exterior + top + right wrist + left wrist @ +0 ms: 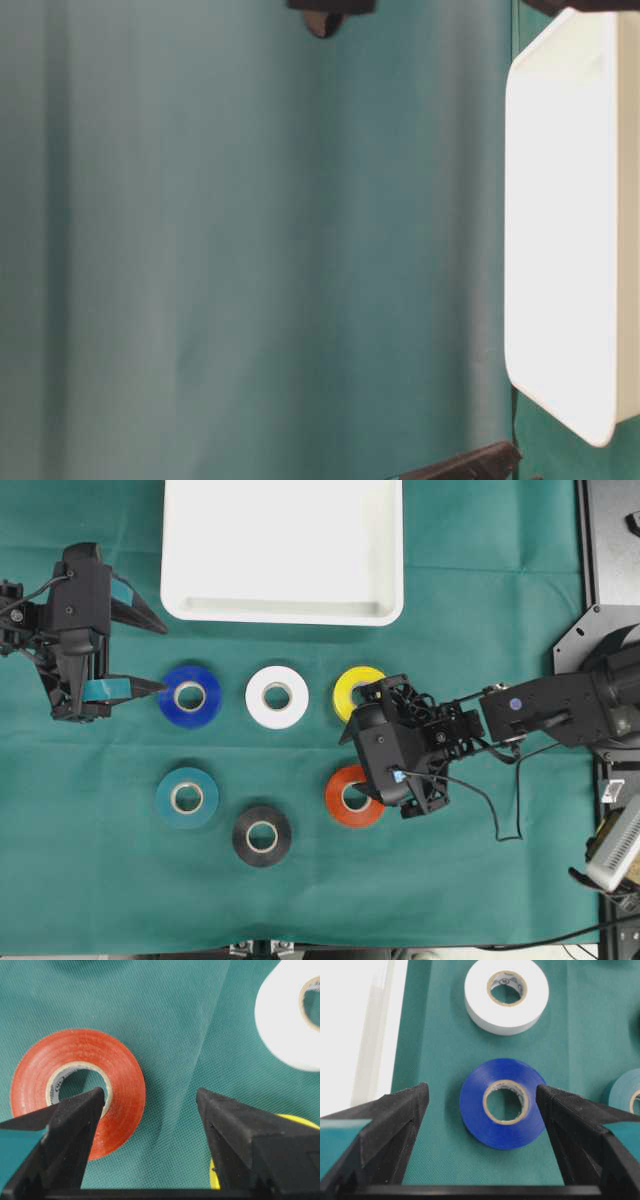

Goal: Put the tape alternately from left to right into the white case.
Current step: 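Move right gripper to red tape and grasp it through the core, then lift red tape with right gripper and carry it into white tray, then release red tape in tray and withdraw right gripper over yellow tape, then move left gripper to white tape and grasp it through the core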

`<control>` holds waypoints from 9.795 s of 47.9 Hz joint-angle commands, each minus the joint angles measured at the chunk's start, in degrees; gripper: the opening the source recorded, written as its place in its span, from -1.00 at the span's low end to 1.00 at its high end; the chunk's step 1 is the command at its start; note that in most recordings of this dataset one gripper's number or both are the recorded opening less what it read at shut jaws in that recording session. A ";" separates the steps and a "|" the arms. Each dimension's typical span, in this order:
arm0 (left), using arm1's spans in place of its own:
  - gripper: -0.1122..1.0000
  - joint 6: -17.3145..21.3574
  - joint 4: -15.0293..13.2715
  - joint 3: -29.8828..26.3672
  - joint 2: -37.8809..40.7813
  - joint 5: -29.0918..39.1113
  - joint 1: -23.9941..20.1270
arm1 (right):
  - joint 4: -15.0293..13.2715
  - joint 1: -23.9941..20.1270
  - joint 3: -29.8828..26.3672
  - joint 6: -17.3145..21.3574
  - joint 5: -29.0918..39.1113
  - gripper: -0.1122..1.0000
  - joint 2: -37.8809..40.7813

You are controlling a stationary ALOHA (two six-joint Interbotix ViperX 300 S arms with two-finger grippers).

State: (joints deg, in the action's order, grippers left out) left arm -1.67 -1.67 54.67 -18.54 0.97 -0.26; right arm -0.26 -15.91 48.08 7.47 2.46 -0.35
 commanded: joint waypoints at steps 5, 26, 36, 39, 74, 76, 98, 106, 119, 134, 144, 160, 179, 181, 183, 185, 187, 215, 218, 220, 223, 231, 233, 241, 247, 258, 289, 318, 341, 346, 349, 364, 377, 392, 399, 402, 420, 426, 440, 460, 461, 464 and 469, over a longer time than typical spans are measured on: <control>0.17 0.09 -0.09 -1.32 -0.35 -0.18 0.00 | -0.09 -0.26 -1.23 2.29 -0.44 0.68 0.70; 0.17 0.09 -0.09 -0.97 -0.35 -0.18 0.00 | -0.09 -0.26 -2.20 2.72 -0.88 0.68 2.72; 0.17 0.09 -0.09 -0.97 -0.35 -0.26 -0.09 | -0.09 -0.18 -2.72 2.72 -0.88 0.55 2.64; 0.17 0.09 -0.09 -0.97 -0.35 -0.18 0.00 | -0.09 -0.26 -2.72 2.72 -0.88 0.40 2.64; 0.16 0.09 -0.09 -0.97 -0.35 -0.18 0.00 | -0.09 -0.35 -5.27 2.72 1.41 -0.35 -2.11; 0.17 0.09 -0.09 -0.88 -0.35 -0.18 0.00 | -0.09 -0.35 -5.62 2.72 2.55 -0.35 -3.52; 0.16 0.09 -0.09 -0.97 -0.35 -0.18 0.00 | -0.09 -0.35 -5.98 2.72 7.38 -0.35 -11.95; 0.16 0.09 -0.09 -0.97 -0.35 -0.18 -0.09 | -0.09 0.00 -6.15 2.72 7.38 -0.35 -12.66; 0.17 0.09 -0.09 -0.97 -0.35 -0.18 0.00 | -0.09 3.87 -5.80 2.64 7.38 -0.35 -12.74; 0.16 0.09 -0.09 -0.88 -0.35 -0.18 0.00 | -2.81 14.68 -5.62 2.64 8.35 -0.35 -13.18; 0.16 0.09 -0.09 -0.88 -0.35 -0.18 0.00 | -5.89 21.27 -6.06 2.64 8.44 -0.35 -13.18; 0.16 0.09 -0.09 -1.05 -0.35 -0.18 0.00 | -6.77 30.23 -5.27 2.46 8.17 -0.35 -13.10; 0.16 0.09 -0.09 -1.05 -0.26 -0.18 0.00 | -11.87 37.71 -5.10 2.37 3.96 -0.35 -9.32; 0.17 0.09 -0.09 -1.05 -0.35 -0.26 0.00 | -12.39 38.67 -5.19 2.46 3.43 -0.35 -8.88; 0.16 0.09 -0.09 -1.05 -0.35 -0.18 0.00 | -12.57 39.64 -5.27 2.46 2.72 -0.35 -8.26; 0.17 0.09 -0.09 -1.05 -0.35 -0.18 -0.09 | -12.74 40.61 -5.54 2.46 1.85 -0.35 -7.65; 0.16 0.09 -0.09 -1.05 -0.35 -0.26 0.00 | -12.83 41.48 -5.62 2.46 0.88 -0.35 -7.03; 0.16 0.09 -0.09 -0.88 -0.35 -0.18 -0.88 | -12.92 47.99 -7.65 2.46 -2.11 -0.35 0.62; 0.17 0.09 -0.09 -0.88 -0.35 -0.18 -0.88 | -13.10 48.08 -7.65 2.37 -2.11 -0.35 0.62; 0.16 0.09 0.00 -0.88 -0.35 -0.26 -0.88 | -13.18 48.08 -7.65 2.37 -2.11 -0.35 0.62; 0.16 0.09 -0.09 -0.97 -0.35 -0.18 -0.88 | -13.18 48.25 -7.65 2.46 -2.11 -0.35 0.70; 0.16 0.09 -0.09 -1.05 -0.35 -0.18 -0.88 | -13.18 48.69 -7.73 2.46 -2.02 -0.35 0.70; 0.16 0.09 -0.09 -1.05 -0.26 -0.18 -0.88 | -13.18 48.78 -7.73 2.46 -2.11 -0.35 0.62; 0.16 0.09 -0.09 -1.05 -0.35 -0.18 -0.88 | -13.18 48.78 -7.82 2.55 -2.11 -0.16 0.62; 0.16 0.09 -0.09 -1.05 -0.26 -0.26 -0.88 | -13.10 48.78 -7.73 2.55 -2.11 0.50 0.62; 0.16 0.09 -0.09 -1.05 -0.35 -0.18 -0.88 | -13.10 48.78 -7.73 2.55 -2.02 0.67 -0.18; 0.16 0.00 -0.09 -1.14 -0.26 -0.18 -0.88 | -13.18 40.61 -4.83 2.55 -2.37 0.67 -8.00; 0.16 0.00 -0.09 -1.05 -0.26 -0.26 -0.88 | -13.01 28.74 1.93 2.81 -15.21 0.67 -15.29; 0.16 0.00 -0.09 -1.93 1.76 -0.26 -0.88 | -13.01 21.71 6.50 2.81 -16.96 0.67 -15.47; 0.16 0.00 -0.09 -2.02 1.76 -0.18 -0.88 | -13.01 20.57 7.21 2.81 -16.96 0.67 -15.38; 0.16 0.00 -0.09 -2.02 1.76 -0.26 -0.88 | -13.01 20.04 7.65 2.81 -17.05 0.67 -15.47; 0.16 0.00 -0.09 -2.20 1.76 -0.18 -0.79 | -13.01 19.69 8.26 2.90 -17.75 0.67 -15.38; 0.16 -0.09 -0.09 -4.13 3.34 -0.18 0.26 | -13.01 19.69 8.35 2.90 -17.75 0.67 -14.77; 0.11 -9.14 -0.26 -9.67 9.76 1.32 1.32 | -13.01 19.60 8.26 2.90 -17.58 0.67 -14.24; -0.01 -15.56 -0.09 -12.13 12.22 3.43 1.23 | -13.01 19.60 8.26 2.81 -17.58 0.67 -14.15; -0.02 -17.05 -0.09 -13.10 13.36 4.13 1.23 | -13.01 19.69 8.35 2.81 -17.58 0.67 -14.24; -0.02 -24.26 -0.18 -20.30 19.25 10.46 1.23 | -13.01 19.69 8.96 2.81 -17.58 0.67 -14.15; -0.02 -28.21 -0.09 -23.12 21.71 13.89 1.23 | -13.01 19.60 9.23 2.81 -17.75 0.67 -14.15; -0.02 -31.38 -0.09 -28.30 26.63 18.11 1.32 | -13.01 19.07 9.76 2.81 -17.75 0.67 -14.24; -0.02 -32.87 -0.09 -33.93 30.94 20.13 1.32 | -13.01 18.72 10.37 2.81 -17.75 0.66 -14.24; -0.02 -32.87 -0.09 -34.01 31.03 20.39 1.32 | -13.01 18.63 10.37 2.81 -17.75 0.67 -14.24; -0.02 -32.87 -0.09 -34.37 31.29 21.09 1.32 | -13.01 18.37 10.37 2.81 -17.75 0.66 -14.15; -0.02 -32.87 0.00 -34.72 31.55 21.97 1.14 | -13.01 18.19 10.37 2.81 -17.75 0.67 -14.15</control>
State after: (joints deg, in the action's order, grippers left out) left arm -34.45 -1.76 21.53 13.89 22.68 0.88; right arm -13.36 2.64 58.97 10.28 -14.77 -13.01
